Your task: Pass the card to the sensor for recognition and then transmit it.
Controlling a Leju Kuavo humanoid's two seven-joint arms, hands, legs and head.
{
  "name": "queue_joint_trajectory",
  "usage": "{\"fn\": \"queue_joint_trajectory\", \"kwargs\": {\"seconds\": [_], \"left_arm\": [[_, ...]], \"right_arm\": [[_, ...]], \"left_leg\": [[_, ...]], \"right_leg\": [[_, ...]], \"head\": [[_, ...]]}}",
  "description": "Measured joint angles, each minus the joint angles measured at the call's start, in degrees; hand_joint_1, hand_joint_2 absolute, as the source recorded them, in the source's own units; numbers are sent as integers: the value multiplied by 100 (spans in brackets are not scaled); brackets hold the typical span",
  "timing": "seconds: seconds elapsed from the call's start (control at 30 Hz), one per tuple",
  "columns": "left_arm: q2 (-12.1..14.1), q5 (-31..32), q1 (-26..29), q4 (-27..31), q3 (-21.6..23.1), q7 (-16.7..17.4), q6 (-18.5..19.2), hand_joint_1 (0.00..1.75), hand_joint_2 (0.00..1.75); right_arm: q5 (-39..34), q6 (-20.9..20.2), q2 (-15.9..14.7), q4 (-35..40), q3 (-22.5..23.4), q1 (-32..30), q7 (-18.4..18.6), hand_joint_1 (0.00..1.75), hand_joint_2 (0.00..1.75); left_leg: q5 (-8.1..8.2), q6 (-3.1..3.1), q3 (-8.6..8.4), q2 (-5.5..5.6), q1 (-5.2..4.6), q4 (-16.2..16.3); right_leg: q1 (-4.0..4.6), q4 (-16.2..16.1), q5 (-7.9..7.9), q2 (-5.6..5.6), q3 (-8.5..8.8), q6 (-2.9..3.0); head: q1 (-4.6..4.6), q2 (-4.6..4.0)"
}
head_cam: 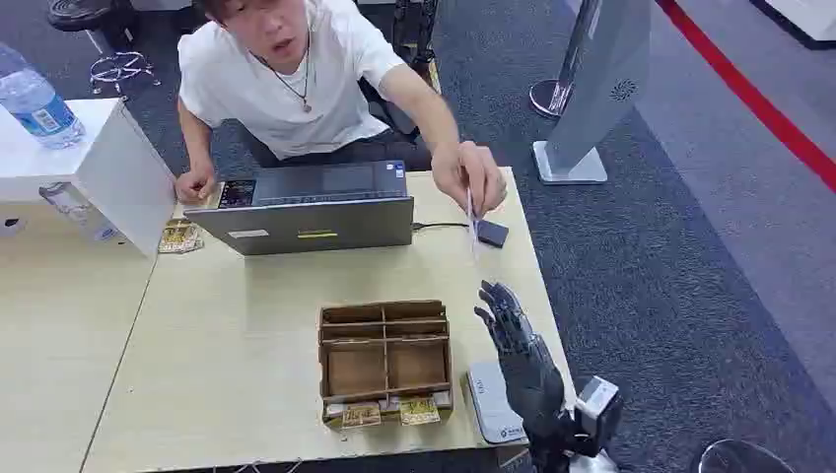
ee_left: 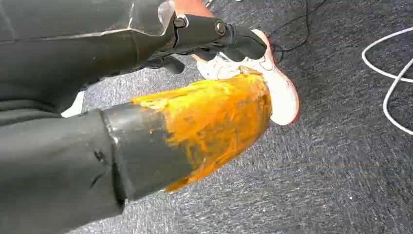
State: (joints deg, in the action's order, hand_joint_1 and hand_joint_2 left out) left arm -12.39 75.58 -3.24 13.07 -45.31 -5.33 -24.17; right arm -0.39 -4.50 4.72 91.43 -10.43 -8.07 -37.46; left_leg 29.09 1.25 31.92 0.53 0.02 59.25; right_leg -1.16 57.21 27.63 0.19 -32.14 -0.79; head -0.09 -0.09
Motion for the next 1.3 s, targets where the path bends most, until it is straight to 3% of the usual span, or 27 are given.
{"fn": "queue_joint_trajectory", "kwargs": {"seconds": [0.03,0.43,0.7,0.8,0.97,1.07,1.13,1.3], "left_arm": [[0,2,0,0,-2,2,0,0,0],[2,142,0,0,-35,66,24,0,0],[2,232,0,0,-35,114,68,0,0],[2,288,-1,0,-35,142,81,0,0],[2,374,2,-4,-35,197,140,0,0],[2,396,1,-4,-35,208,155,0,0],[2,398,1,-4,-35,208,170,0,0],[-6,404,0,-5,-35,208,192,0,0]], "right_arm": [[143,184,0,52,-17,13,0,0,175],[2295,2951,-13,424,-496,345,293,0,175],[3996,4288,-44,424,-721,473,765,0,175],[4894,4395,-6,424,-669,467,798,0,175],[6518,4408,532,524,-28,418,214,0,175],[6999,4408,903,636,464,398,-134,0,175],[7198,4412,1088,710,706,391,-171,0,175],[7616,4417,1143,920,973,328,-83,0,175]], "left_leg": [[0,0,0,0,0,0],[-1,0,0,0,0,0],[0,0,0,0,0,0],[0,0,-1,0,0,0],[-1,-1,-1,0,3,0],[-1,-1,-1,0,4,0],[-2,-1,-1,1,3,0],[-1,0,0,2,1,0]], "right_leg": [[0,0,0,0,0,0],[0,1,-1,0,0,1],[0,1,-1,0,0,1],[0,1,-1,0,-1,1],[2,1,0,-1,-1,1],[2,2,-1,0,-1,2],[2,2,-1,-1,0,2],[1,0,-2,0,3,2]], "head": [[0,0],[2,0],[0,0],[2,0],[0,0],[0,0],[0,0],[2,0]]}}
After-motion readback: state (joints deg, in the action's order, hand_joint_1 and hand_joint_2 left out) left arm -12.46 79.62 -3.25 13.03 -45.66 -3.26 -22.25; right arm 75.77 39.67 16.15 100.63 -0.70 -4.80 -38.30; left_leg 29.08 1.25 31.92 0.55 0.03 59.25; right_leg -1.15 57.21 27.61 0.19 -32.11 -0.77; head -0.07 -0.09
